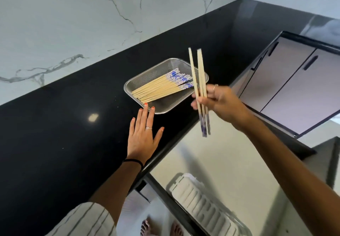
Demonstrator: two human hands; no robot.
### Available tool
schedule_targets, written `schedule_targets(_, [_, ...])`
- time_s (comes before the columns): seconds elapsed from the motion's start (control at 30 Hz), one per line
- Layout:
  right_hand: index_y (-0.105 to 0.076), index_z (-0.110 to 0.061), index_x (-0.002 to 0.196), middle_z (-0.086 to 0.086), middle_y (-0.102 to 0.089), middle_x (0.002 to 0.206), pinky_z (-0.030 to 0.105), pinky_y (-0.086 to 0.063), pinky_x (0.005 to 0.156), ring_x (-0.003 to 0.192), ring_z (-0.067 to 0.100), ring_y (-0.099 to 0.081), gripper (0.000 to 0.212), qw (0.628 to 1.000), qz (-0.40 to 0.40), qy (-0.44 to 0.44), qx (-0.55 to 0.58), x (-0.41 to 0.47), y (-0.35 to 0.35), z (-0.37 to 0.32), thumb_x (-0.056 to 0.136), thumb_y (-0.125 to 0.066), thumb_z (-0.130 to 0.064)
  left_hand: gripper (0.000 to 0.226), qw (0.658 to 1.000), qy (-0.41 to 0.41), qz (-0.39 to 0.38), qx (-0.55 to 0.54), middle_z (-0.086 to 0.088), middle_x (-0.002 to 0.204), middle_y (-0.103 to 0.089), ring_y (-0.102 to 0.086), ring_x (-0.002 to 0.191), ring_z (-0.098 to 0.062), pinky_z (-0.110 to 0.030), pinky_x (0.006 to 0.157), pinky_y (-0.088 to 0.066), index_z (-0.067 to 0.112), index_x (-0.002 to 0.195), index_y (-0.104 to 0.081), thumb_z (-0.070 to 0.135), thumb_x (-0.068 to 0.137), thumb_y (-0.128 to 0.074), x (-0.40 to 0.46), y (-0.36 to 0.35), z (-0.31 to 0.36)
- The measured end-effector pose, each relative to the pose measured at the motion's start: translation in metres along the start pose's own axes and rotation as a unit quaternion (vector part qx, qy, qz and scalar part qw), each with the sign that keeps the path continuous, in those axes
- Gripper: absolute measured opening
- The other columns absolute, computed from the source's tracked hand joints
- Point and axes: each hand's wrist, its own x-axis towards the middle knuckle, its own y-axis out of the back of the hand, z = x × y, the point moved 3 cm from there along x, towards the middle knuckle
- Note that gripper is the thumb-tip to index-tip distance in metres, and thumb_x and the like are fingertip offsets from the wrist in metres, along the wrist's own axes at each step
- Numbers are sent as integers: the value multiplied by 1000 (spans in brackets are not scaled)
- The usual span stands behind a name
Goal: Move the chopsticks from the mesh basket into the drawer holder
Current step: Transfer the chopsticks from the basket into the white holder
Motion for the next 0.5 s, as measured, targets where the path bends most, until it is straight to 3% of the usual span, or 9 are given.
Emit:
schedule_targets(0.13, [-61, -1, 102, 14, -70, 89, 32, -57, 82, 82, 19, -70, 15, 994, -30, -80, 67, -48, -17, 63, 92, -52, 4, 74, 1000, -1, -7, -4, -2, 162, 0, -11, 148, -22, -44, 118, -18, 20, 154, 1, 52, 97, -33, -1, -1, 0])
schedule_targets(0.27, [-64, -6, 99, 13, -72, 97, 39, -54, 91, 94, 25, -70, 12, 989, -51, -127, 51, -95, -46, 125, 89, -58, -2, 73, 1000, -5, 1, -19, -3, 162, -2, -15, 147, -24, -45, 117, -21, 20, 154, -1, 49, 97, -37, 0, -2, -1])
schedule_targets(0.4, [-68, -12, 89, 0, -73, 88, 25, -52, 83, 87, 15, -68, 17, 991, -13, -125, 38, -133, -75, 167, 87, -58, 2, 71, 1000, -7, 8, -30, -3, 162, -3, -16, 147, -24, -46, 116, -23, 21, 154, -4, 47, 98, -39, 0, -4, -2])
schedule_targets(0.5, [-67, -15, 94, -16, -71, 89, 10, -47, 80, 89, -1, -67, 12, 988, -2, -148, 43, -152, -98, 190, 90, -60, -6, 68, 999, -9, 11, -39, -2, 162, -2, -16, 147, -24, -46, 116, -22, 23, 153, -4, 46, 99, -38, 1, -4, -3])
